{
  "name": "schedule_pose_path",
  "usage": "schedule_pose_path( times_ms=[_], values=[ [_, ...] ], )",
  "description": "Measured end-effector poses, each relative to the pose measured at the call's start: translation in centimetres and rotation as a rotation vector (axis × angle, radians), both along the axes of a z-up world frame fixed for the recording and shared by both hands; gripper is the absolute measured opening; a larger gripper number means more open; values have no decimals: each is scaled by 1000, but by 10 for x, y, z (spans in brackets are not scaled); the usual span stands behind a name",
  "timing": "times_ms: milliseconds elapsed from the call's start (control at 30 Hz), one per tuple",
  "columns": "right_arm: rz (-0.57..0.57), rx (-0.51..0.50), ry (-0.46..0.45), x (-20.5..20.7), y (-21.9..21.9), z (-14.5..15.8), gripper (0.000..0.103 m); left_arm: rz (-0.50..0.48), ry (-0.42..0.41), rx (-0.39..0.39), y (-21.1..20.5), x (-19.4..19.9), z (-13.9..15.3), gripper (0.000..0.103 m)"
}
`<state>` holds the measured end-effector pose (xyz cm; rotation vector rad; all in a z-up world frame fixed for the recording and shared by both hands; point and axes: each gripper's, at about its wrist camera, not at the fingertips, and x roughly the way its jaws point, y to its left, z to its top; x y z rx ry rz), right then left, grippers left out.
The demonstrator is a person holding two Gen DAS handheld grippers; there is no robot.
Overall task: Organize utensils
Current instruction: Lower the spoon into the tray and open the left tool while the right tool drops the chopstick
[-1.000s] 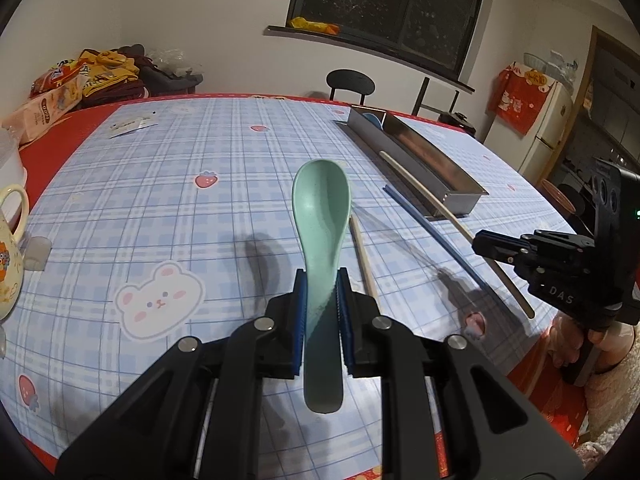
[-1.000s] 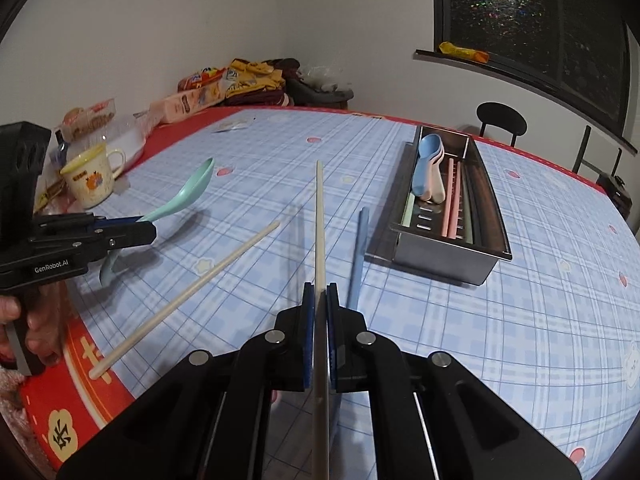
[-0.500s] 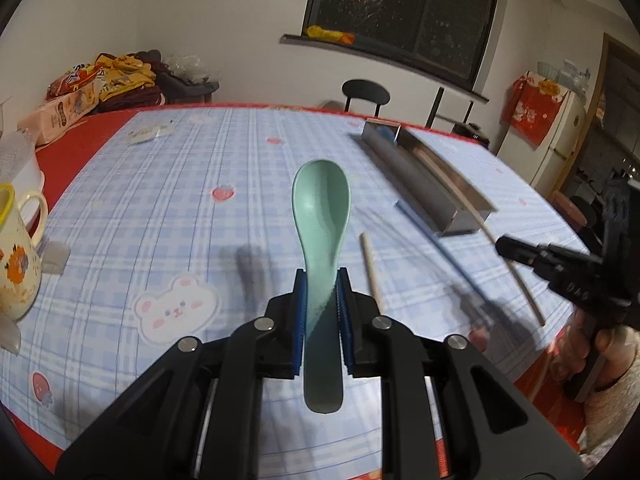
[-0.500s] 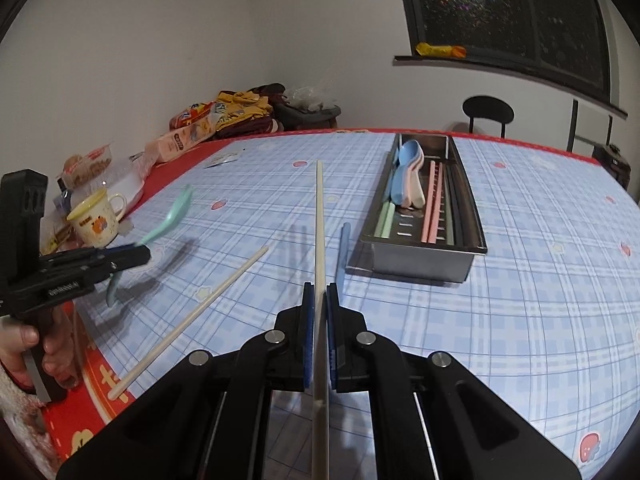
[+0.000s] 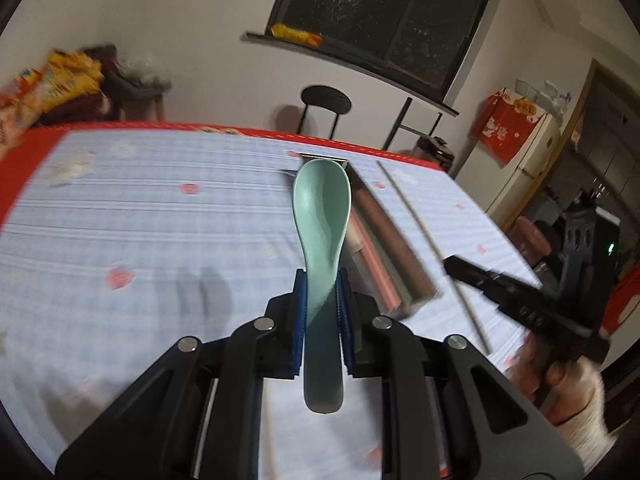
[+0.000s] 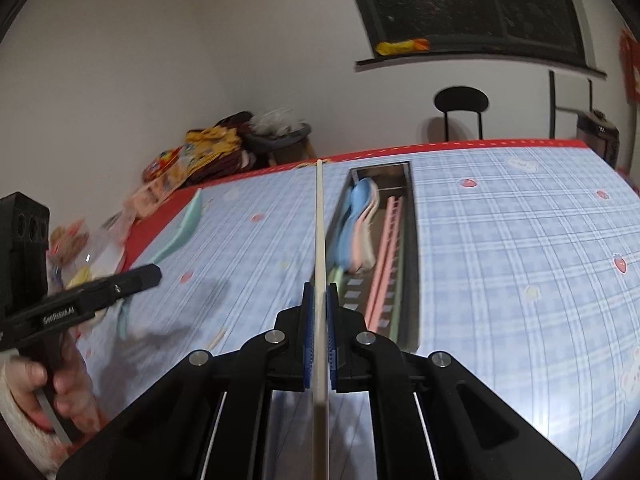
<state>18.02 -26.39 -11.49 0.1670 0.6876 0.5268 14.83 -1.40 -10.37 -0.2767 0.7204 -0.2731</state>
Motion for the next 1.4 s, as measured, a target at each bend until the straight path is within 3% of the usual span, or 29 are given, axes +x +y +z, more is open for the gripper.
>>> schedule_pose_path(
  times_ms=[367,567,1133,1233,1300,1367,1400],
  values=[
    [-125,109,111,92,-6,-13,6,48,194,-225,-47,133,-21,18],
    [-117,84,142,107,0,-28,6,104,237,-258,-46,170,-36,18],
    [-128,71,205,117,3,-48,7,133,290,-271,-49,194,-59,18],
    [-122,89,209,118,1,-45,8,121,278,-315,-46,192,-55,32],
    [-123,92,196,117,-1,-39,13,115,249,-317,-42,189,-44,36],
    [-134,83,166,113,-2,-31,32,114,214,-291,-37,184,-33,42],
    [-139,78,154,112,-3,-28,37,115,187,-275,-33,179,-24,49]
  ],
)
